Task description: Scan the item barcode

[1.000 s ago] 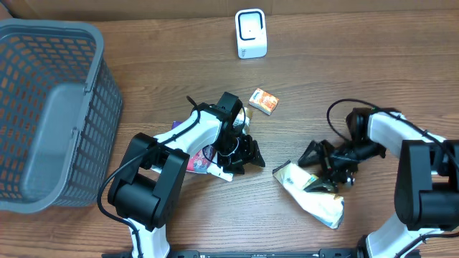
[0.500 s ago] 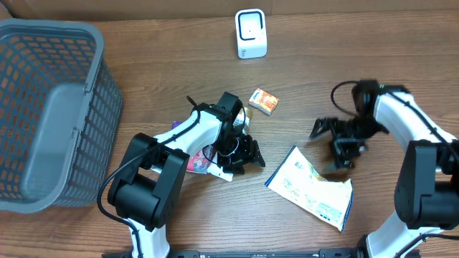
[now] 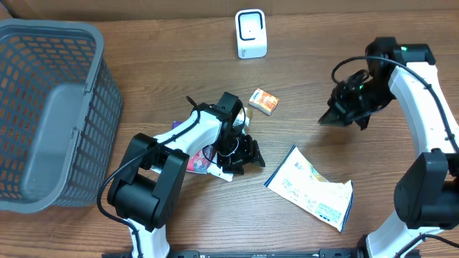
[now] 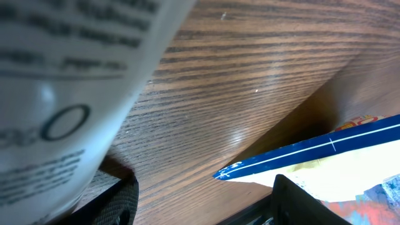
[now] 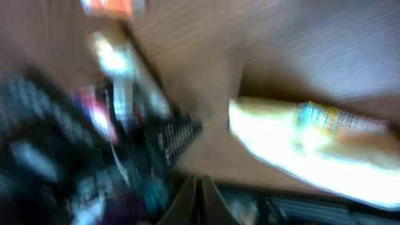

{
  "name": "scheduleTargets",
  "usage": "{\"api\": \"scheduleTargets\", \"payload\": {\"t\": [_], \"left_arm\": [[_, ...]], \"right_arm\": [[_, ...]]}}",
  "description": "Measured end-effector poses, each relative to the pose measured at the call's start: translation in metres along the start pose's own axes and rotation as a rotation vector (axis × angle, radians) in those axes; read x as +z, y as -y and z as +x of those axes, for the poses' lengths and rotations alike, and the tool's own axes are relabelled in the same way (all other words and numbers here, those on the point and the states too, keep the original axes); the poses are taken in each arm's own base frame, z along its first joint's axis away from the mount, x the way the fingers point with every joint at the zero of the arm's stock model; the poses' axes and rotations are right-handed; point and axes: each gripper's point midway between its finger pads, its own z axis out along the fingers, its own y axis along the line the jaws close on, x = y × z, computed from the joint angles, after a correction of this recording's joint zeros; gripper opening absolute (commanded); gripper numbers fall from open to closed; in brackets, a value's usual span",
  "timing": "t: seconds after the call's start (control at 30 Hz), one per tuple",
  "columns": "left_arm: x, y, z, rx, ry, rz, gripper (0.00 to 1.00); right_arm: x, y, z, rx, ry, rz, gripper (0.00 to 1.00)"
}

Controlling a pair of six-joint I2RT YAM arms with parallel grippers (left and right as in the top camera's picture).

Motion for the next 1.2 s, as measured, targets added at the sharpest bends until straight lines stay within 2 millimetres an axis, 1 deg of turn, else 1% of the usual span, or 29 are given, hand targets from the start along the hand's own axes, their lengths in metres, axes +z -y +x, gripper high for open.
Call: {"api": "scheduleTargets", "payload": {"t": [0.07, 0.17, 0.23, 0.3, 0.47, 0.53, 0.63, 0.73, 0.77, 0.8, 0.93, 1.07, 1.2], "left_arm": [[0.000, 0.000, 0.000, -0.004, 0.000, 0.000, 0.63], [0.000, 0.000, 0.000, -0.006, 0.000, 0.000, 0.63], [0.000, 0.000, 0.000, -0.007, 0.000, -0.001, 0.63], [0.000, 0.000, 0.000, -0.007, 0.000, -0.001, 0.63], [0.000, 0.000, 0.000, -0.006, 0.003, -0.003, 0.64], [0.000, -0.001, 0.000, -0.007, 0.003, -0.005, 0.64], [0.000, -0.001, 0.000, -0.007, 0.004, -0.005, 0.64], [0.000, -0.001, 0.000, -0.007, 0.003, -0.006, 0.64], [0.000, -0.001, 0.000, -0.007, 0.002, -0.007, 0.64], [0.000, -0.001, 0.000, -0.008, 0.002, -0.007, 0.64], [-0.001, -0.002, 0.001, -0.011, -0.001, -0.011, 0.64], [-0.001, -0.002, 0.001, -0.012, 0.000, -0.013, 0.64], [-0.001, -0.002, 0.001, -0.011, 0.000, -0.013, 0.64]], "right_arm": [[0.003, 0.001, 0.024, -0.066, -0.099, -0.014, 0.04], [0.013, 0.001, 0.040, -0.158, -0.173, -0.067, 0.04], [0.020, 0.005, 0.048, -0.193, -0.198, -0.094, 0.04], [0.027, 0.011, 0.055, -0.222, -0.195, -0.115, 0.04], [0.041, 0.025, 0.069, -0.264, -0.105, -0.160, 0.04], [0.048, 0.030, 0.070, -0.271, -0.050, -0.180, 0.04], [0.064, 0.043, 0.070, -0.251, -0.003, -0.200, 0.04], [0.089, 0.059, 0.060, -0.196, 0.023, -0.222, 0.04], [0.100, 0.066, 0.057, -0.177, 0.032, -0.227, 0.04], [0.112, 0.077, 0.058, -0.137, 0.023, -0.223, 0.04], [0.138, 0.094, 0.049, -0.077, 0.061, -0.256, 0.04], [0.147, 0.098, 0.040, -0.011, 0.095, -0.274, 0.04], [0.147, 0.097, 0.032, 0.033, 0.122, -0.281, 0.04]]}}
